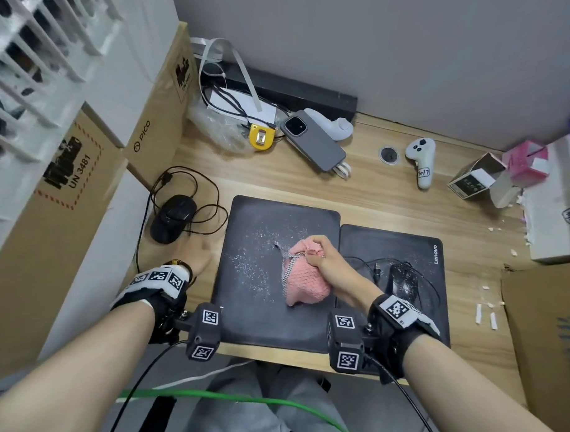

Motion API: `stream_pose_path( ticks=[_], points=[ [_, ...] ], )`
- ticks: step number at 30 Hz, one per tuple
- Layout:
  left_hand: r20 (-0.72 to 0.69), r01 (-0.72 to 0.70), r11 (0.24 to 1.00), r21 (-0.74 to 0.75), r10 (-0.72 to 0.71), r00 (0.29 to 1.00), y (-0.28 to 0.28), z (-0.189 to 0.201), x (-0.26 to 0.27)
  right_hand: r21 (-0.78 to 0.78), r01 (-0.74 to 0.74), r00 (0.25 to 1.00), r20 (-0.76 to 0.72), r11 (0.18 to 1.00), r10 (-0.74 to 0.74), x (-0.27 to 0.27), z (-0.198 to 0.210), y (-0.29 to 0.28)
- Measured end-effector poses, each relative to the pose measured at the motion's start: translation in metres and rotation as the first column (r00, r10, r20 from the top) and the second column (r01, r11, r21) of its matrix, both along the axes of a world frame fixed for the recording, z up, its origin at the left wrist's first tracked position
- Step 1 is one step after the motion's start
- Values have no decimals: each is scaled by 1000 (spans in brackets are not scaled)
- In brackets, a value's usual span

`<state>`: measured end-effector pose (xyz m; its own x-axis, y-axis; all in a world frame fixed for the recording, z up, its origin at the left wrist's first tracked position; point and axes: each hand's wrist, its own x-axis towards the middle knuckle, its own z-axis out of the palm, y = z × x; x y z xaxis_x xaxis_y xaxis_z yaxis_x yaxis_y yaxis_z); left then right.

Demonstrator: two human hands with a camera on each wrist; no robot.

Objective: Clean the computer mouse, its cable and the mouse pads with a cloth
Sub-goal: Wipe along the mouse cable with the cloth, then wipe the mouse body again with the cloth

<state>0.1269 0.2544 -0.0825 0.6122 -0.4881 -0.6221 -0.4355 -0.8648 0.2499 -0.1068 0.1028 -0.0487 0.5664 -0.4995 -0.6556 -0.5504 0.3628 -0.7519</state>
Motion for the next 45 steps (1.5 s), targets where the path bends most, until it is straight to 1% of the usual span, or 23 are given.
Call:
stream_pose_path(
  ticks=[2, 7, 11, 14, 15, 16, 17, 19, 20, 22, 23, 25, 28, 30, 32, 34, 35, 36, 37, 39, 40, 42, 45],
  points=[
    [-75, -47, 998, -33, 45, 996, -7, -2, -9, 9, 37, 999, 5, 999, -37, -4, 0, 0],
    [-142, -175, 984, -37, 168, 975, -18, -2, -23, 4, 93, 996, -16, 996, -93, -13, 0, -4],
    [-93, -157, 987, -34, 154, 984, -24, 0, -31, -3, 136, 991, -7, 991, -136, -25, 7, -11],
    [-65, -114, 980, -162, 104, 992, -37, 6, -42, 93, 210, 974, 63, 973, -216, -32, 15, -17],
    [-126, -128, 964, -232, 101, 987, -47, 9, -51, 170, 235, 960, 113, 957, -256, -36, 18, -21],
    [-246, -156, 945, -288, 84, 966, -57, 14, -59, 261, 275, 935, 149, 925, -321, -38, 21, -23],
    [-397, -181, 930, -319, 42, 917, -68, 22, -69, 351, 325, 899, 174, 878, -403, -39, 25, -26],
    [-651, -210, 925, -317, -51, 757, -93, 40, -97, 387, 393, 857, 175, 834, -485, -48, 30, -35],
    [-714, -202, 929, -311, -88, 695, -104, 49, -108, 315, 365, 880, 189, 876, -435, -51, 34, -39],
    [-777, -156, 939, -306, -152, 611, -125, 67, -134, 110, 239, 946, 198, 965, -257, -65, 42, -47],
    [-801, -149, 942, -300, -164, 576, -133, 74, -146, 44, 200, 961, 188, 979, -205, -72, 46, -51],
    [-819, -148, 939, -310, -185, 543, -150, 87, -171, -43, 228, 960, 178, 973, -217, -92, 49, -62],
    [-781, -178, 903, -391, -223, 583, -177, 94, -202, -111, 364, 926, 155, 925, -345, -123, 51, -75],
    [-766, -255, 871, -420, -189, 615, -193, 96, -224, -5, 405, 902, 168, 914, -399, -143, 53, -81],
    [-728, -254, 849, -464, -202, 655, -206, 95, -247, 153, 401, 884, 195, 903, -426, -162, 57, -84],
    [-657, -123, 847, -517, -300, 692, -215, 92, -270, 305, 487, 801, 217, 818, -558, -180, 58, -88],
    [-586, -3, 835, -551, -384, 713, -218, 90, -277, 328, 549, 750, 212, 769, -626, -187, 60, -90],
    [-514, 129, 816, -563, -468, 719, -221, 88, -284, 311, 616, 703, 198, 724, -683, -195, 57, -93],
    [-475, 223, 807, -547, -518, 711, -222, 88, -288, 256, 657, 688, 180, 709, -703, -202, 54, -95],
    [-507, 245, 834, -494, -505, 698, -226, 81, -291, 93, 671, 730, 91, 736, -677, -218, 42, -101],
    [-558, 181, 868, -463, -444, 702, -227, 75, -291, 40, 642, 765, 31, 766, -643, -224, 38, -102],
    [-639, 23, 927, -373, -275, 719, -227, 64, -290, 26, 537, 843, -62, 843, -534, -233, 29, -101],
    [-653, -72, 967, -245, -110, 749, -219, 52, -288, 54, 366, 918, -183, 929, -351, -234, 23, -91]
  ],
)
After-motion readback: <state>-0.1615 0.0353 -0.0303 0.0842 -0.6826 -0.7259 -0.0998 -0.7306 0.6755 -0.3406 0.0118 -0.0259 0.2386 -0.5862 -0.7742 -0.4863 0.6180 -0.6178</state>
